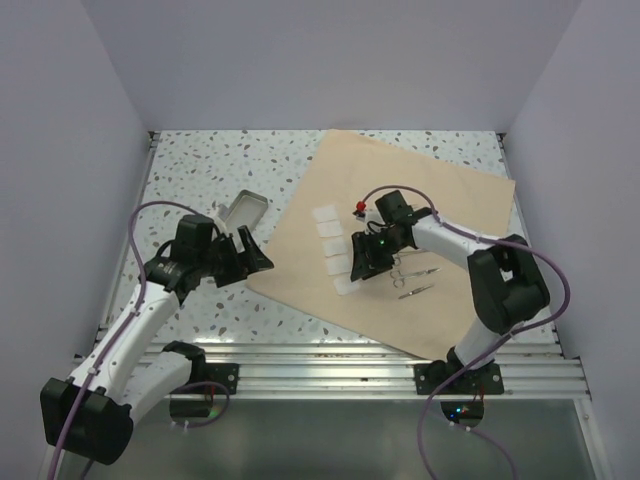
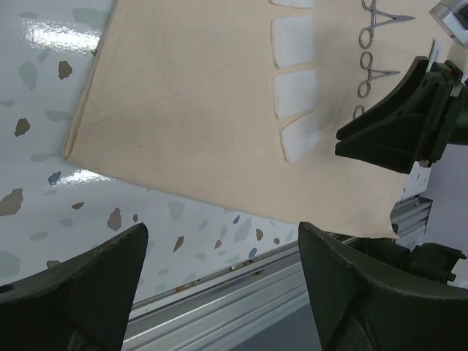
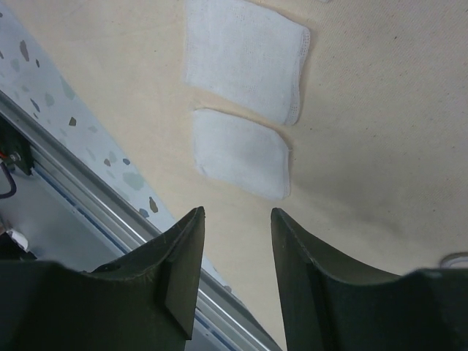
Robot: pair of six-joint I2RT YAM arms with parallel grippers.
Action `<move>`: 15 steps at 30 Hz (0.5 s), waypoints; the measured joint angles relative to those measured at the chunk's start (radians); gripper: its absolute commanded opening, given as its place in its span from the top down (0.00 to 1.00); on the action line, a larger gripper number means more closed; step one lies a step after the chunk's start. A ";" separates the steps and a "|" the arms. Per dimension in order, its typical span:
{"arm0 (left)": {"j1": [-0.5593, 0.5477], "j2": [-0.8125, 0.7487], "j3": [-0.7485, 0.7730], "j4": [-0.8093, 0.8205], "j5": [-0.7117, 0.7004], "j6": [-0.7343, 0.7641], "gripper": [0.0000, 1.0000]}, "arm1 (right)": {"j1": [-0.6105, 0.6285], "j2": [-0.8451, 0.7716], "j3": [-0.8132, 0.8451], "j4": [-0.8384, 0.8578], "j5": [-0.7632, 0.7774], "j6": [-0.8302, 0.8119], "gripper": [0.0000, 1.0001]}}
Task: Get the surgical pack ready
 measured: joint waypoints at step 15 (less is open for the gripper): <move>0.000 0.067 0.055 0.000 0.016 0.045 0.13 | 0.026 0.104 0.053 0.015 0.062 -0.022 0.56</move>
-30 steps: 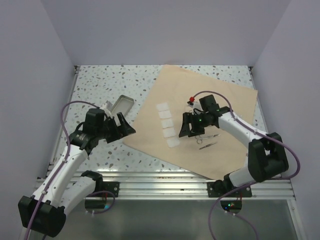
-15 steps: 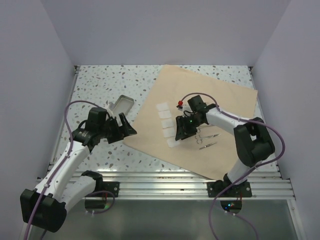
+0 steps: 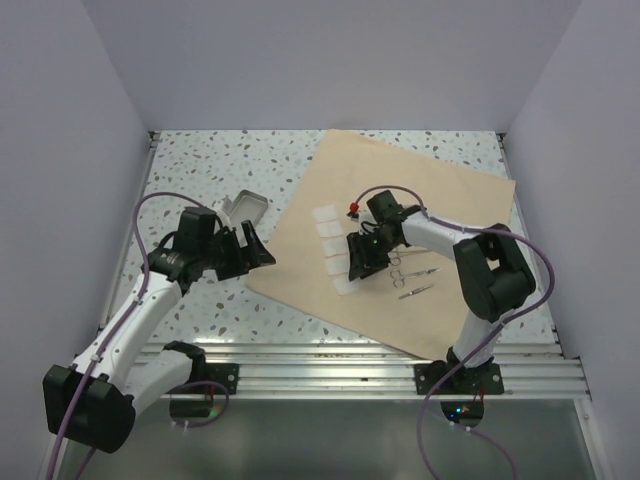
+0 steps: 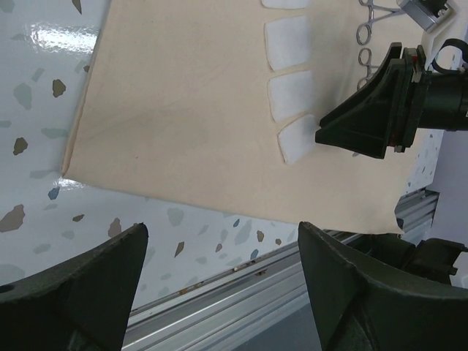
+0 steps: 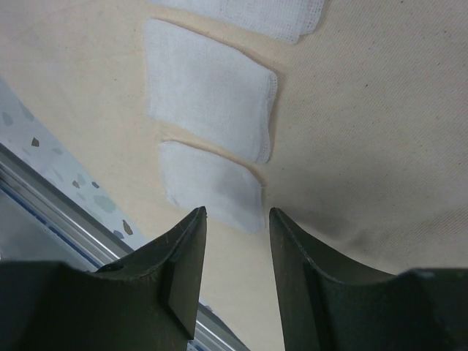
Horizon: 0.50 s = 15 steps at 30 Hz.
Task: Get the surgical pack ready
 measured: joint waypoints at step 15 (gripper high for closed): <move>0.000 0.022 0.000 -0.001 0.011 0.023 0.13 | 0.063 0.038 0.013 0.006 0.053 -0.007 0.78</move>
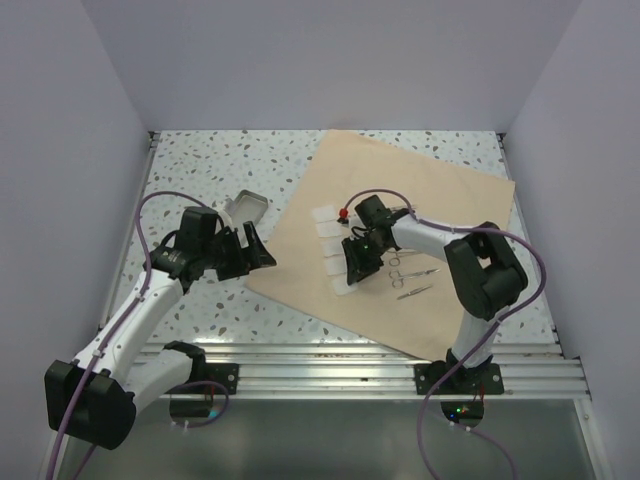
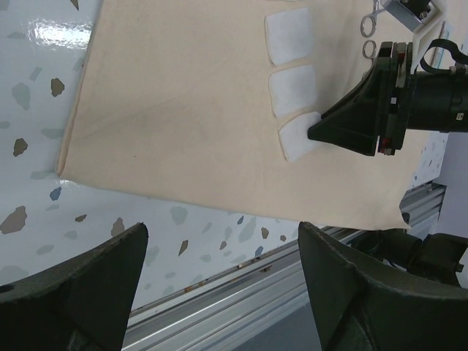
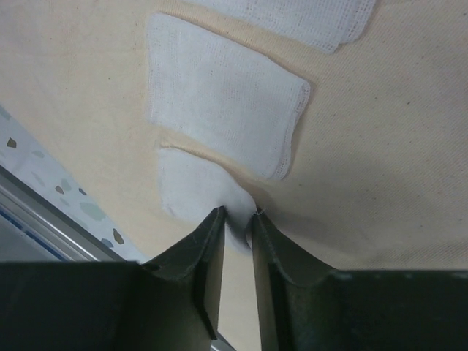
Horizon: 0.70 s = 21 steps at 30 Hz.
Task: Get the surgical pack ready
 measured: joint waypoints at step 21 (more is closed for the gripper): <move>0.000 -0.011 0.000 -0.001 0.019 0.002 0.12 | 0.019 -0.027 0.156 -0.117 0.035 0.015 1.00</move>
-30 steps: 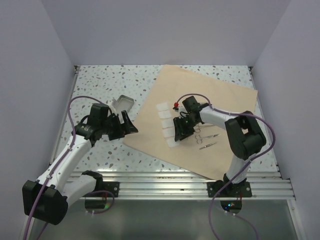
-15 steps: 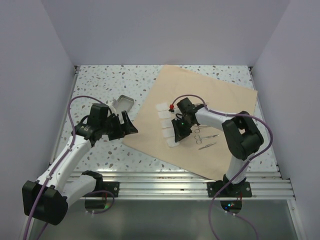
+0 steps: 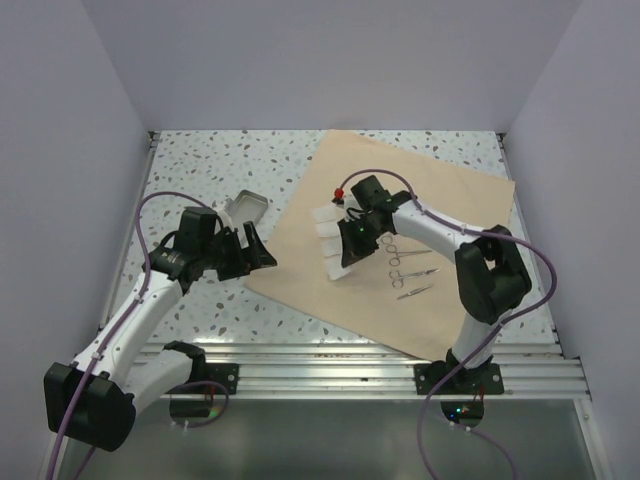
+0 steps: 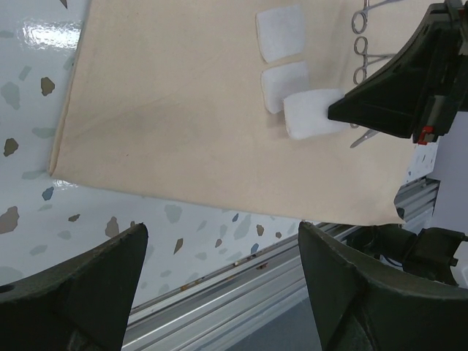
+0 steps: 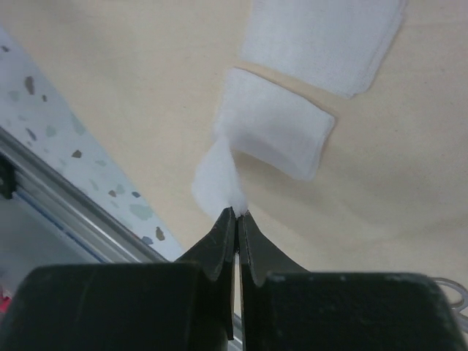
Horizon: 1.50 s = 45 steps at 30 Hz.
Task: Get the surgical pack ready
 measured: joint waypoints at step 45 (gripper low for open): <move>0.000 0.035 0.017 -0.028 -0.005 0.039 0.12 | -0.072 0.154 0.114 0.033 -0.208 -0.018 1.00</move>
